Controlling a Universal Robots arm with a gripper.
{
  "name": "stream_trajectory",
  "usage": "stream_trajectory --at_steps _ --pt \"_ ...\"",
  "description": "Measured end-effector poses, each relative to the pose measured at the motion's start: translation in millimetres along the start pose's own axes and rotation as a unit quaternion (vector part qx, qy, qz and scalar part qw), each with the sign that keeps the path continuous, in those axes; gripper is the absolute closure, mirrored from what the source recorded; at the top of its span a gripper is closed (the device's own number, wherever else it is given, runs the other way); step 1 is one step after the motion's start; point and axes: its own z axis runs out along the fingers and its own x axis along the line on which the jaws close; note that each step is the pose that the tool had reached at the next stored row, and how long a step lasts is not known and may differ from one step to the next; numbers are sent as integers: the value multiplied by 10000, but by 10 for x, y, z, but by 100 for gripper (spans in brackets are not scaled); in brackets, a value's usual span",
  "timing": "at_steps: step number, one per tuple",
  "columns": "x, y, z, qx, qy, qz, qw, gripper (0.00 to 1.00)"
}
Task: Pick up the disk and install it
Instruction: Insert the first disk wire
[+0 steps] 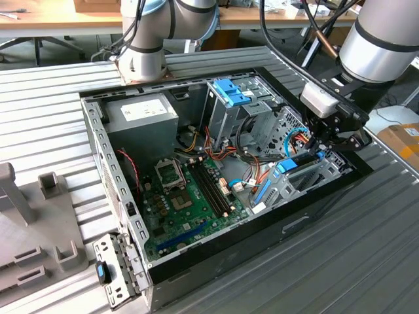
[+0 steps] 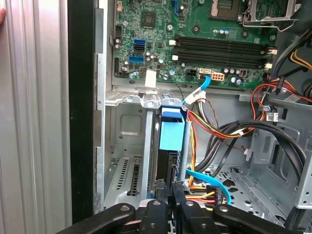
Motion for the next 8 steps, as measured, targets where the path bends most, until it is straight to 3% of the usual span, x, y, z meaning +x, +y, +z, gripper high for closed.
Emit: stream_trajectory --at_steps 2,3,4,8 --pt "-1 -14 3 0 -2 1 10000 84" --pt "0 -14 7 3 -30 7 10000 84" --pt "0 -14 7 7 -90 19 10000 84" --pt "0 -17 22 8 -100 20 9999 84"
